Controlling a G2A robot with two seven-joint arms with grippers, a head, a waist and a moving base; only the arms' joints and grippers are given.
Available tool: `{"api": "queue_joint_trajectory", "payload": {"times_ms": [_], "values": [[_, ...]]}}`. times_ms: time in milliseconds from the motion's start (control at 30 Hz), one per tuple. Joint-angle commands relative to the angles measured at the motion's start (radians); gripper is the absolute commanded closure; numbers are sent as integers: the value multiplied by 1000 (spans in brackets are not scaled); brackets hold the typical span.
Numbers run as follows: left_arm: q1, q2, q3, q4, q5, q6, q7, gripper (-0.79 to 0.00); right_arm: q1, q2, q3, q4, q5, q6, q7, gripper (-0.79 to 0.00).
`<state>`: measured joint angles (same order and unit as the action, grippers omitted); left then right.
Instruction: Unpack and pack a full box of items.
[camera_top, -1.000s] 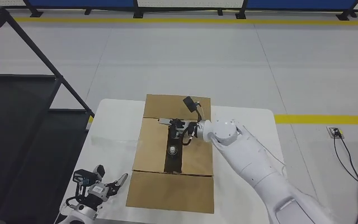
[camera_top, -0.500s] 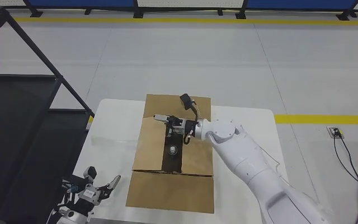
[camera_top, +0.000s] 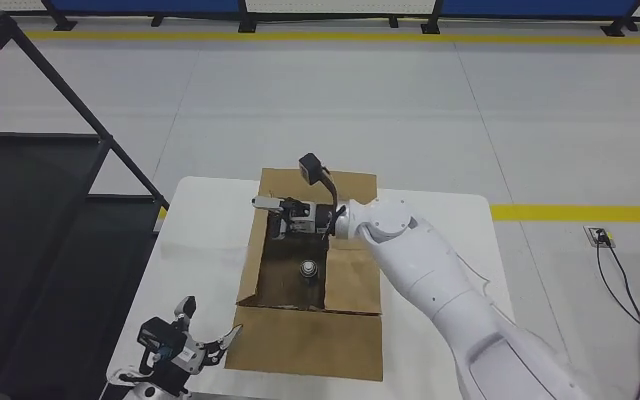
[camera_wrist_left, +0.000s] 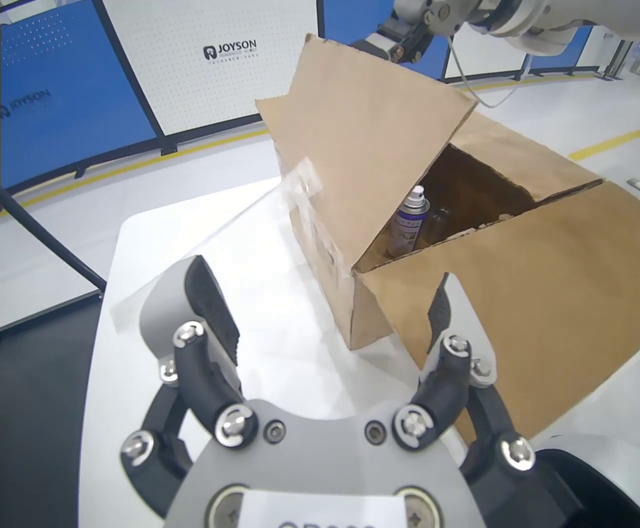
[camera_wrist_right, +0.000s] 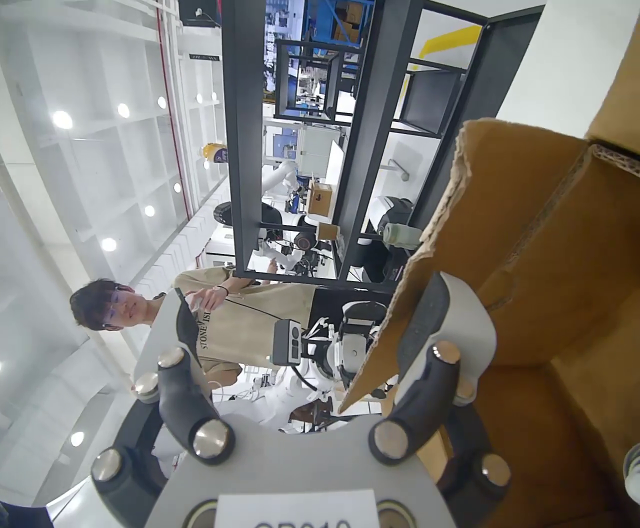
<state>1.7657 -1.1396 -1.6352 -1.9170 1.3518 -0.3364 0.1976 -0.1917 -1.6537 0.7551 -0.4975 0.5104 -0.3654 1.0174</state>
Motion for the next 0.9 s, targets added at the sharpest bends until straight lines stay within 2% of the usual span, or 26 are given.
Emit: {"api": "queue_joint_trajectory", "payload": {"times_ms": [0, 233, 467, 600, 867], "values": [[-6, -1, 11, -8, 3, 8, -4, -785, 9, -13, -10, 6, -7, 6, -6, -785], [-31, -9, 31, -32, -49, 77, -33, -785, 44, -52, -37, 40, -29, 10, 3, -785], [-103, -14, 63, -18, -69, 101, -91, -785, 74, -91, -52, 89, -31, 20, 13, -785], [-132, -17, 77, -9, -62, 108, -73, -785, 88, -110, -72, 116, -69, 5, 36, -785], [-135, -22, 69, -11, -95, 146, -50, -785, 101, -132, -80, 159, -97, -61, 109, -785]]}}
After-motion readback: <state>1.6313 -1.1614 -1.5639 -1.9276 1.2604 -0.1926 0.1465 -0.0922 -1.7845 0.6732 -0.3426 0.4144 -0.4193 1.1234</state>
